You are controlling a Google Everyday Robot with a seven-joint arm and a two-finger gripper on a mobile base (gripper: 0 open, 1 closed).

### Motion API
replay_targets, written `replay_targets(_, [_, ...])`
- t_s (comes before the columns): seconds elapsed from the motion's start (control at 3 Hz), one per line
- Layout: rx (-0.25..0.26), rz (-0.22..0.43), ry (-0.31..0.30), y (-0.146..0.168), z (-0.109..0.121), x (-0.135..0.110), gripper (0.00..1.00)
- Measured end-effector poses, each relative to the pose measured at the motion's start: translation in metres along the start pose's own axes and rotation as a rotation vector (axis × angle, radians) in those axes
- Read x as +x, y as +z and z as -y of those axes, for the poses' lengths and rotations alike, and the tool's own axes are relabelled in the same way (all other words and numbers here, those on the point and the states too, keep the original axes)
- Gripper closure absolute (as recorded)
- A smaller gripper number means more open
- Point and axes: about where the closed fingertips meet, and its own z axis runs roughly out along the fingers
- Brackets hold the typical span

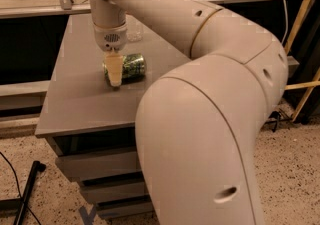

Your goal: Knock green can over

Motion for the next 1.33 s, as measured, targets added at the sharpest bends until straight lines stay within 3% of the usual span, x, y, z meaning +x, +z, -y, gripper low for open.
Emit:
replay_targets(0.33, [0.016,-0.004,-0.010,0.001,0.004,-0.004,0.00])
replay_targets(0.67, [0.066,-0.071,-0.045,-0.028,0.008,-0.011,0.00])
replay_targets(1.0, [0.149,-0.119,-0.047,-0.070,0.022,-0.019,0.00])
replay_targets(1.33, [0.279,-0.055,-0.041,-0.120,0.047,-0.014,0.00])
